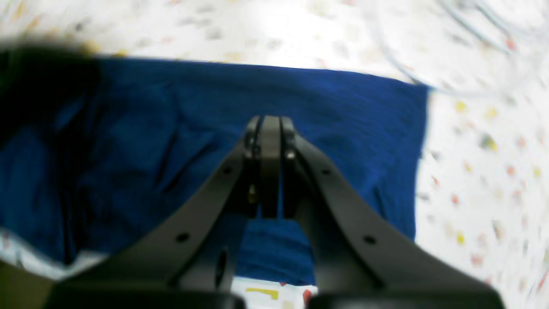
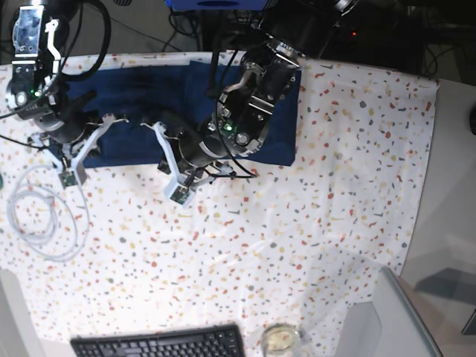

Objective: Layout the t-shirt on the table in an organized manner, then fold the t-shirt properly
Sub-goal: 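Press the folded layer flat with both grippers and release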

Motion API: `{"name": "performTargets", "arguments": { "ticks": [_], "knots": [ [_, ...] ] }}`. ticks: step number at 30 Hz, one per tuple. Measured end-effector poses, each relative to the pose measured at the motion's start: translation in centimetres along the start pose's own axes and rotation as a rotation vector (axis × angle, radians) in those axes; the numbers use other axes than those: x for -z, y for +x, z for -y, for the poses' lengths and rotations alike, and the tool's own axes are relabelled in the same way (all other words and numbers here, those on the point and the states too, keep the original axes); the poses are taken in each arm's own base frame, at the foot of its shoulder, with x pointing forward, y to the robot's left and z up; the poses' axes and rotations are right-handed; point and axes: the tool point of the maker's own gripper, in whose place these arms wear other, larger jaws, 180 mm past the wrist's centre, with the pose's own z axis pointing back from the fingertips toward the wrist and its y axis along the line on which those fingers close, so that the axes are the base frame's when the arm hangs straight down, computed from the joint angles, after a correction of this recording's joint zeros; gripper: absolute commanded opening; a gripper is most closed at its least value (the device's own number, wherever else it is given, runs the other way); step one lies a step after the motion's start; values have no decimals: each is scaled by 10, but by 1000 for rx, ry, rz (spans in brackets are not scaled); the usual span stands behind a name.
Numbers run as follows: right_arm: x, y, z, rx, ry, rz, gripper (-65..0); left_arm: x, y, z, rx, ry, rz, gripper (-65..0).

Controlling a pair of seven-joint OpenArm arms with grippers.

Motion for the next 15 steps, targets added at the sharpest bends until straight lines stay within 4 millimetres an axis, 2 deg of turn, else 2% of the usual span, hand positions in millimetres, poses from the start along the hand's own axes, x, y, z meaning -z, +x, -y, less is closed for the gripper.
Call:
{"name": "performTargets", "arguments": {
  "ticks": [3,4,7,9,10,12,15],
  "knots": [
    [-2,2,-11,-77,51,5,-647,-31,-2,-14,-1,28,56,-650],
    [-4,4,-18,-87,71,18,-647,-44,-12,-26,-27,58,55,-650],
    [-8,8,-41,-122,142,45,-647,-84,-45,-83,-77,219,26,-650],
    [-7,2,-55,-157,179,28,-647,-108,-66,-109,-89,306,-6,-650],
    [-6,1,-66,-188,208,21,-648,-115,-74,-113,-83,317,-19,-650],
    [-5,3,-89,-240,266,27,-650,-123,-86,-105,-78,294,-38,-650],
    [-7,0,-120,-313,350,24,-650,-128,-103,-100,-78,282,-75,-650]
  ]
}}
